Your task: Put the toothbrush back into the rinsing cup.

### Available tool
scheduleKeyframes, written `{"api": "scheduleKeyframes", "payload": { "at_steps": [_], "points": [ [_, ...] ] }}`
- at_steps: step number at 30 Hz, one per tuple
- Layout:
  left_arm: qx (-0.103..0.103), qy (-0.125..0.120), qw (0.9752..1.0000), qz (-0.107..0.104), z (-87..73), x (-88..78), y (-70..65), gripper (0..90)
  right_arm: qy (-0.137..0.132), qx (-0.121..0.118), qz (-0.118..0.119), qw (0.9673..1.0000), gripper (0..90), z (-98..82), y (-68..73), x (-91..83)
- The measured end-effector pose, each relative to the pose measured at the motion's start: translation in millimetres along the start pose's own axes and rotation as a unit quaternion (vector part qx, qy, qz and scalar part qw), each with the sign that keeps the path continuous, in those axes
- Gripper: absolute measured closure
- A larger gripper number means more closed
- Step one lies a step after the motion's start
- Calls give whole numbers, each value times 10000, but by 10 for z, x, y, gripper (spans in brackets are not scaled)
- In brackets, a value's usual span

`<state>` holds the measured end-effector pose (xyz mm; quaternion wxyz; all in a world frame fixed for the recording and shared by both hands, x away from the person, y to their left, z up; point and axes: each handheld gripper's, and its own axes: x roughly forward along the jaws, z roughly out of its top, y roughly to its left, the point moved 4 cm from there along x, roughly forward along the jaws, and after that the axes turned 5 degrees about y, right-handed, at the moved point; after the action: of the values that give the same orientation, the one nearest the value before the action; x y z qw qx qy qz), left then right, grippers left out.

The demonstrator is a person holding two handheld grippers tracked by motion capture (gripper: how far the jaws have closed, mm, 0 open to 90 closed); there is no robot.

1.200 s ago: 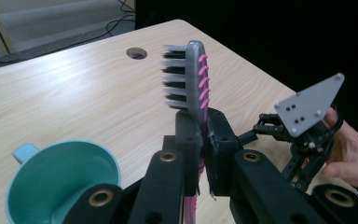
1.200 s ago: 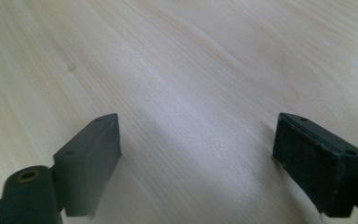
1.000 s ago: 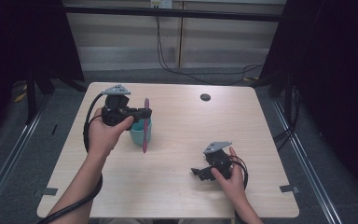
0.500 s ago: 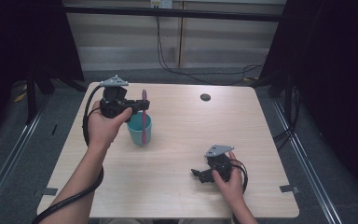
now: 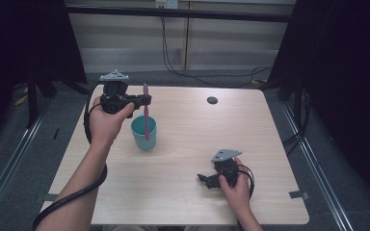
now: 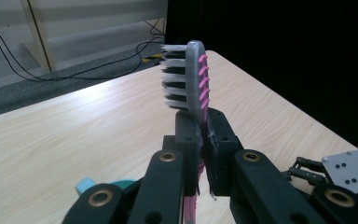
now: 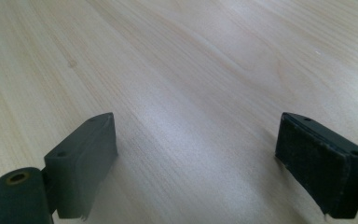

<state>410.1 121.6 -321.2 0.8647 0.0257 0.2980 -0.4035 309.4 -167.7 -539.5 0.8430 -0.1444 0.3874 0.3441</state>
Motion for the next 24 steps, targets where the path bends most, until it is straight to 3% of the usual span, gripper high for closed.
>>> {"api": "scheduleKeyframes", "payload": {
  "at_steps": [10,24],
  "points": [
    [21,-61,10000,61,121,-5,44,855,0,1,1,10000,117,0,0,0],
    [-129,-135,9994,305,154,39,276,854,-1,-1,0,10000,117,0,0,0]
  ]
}}
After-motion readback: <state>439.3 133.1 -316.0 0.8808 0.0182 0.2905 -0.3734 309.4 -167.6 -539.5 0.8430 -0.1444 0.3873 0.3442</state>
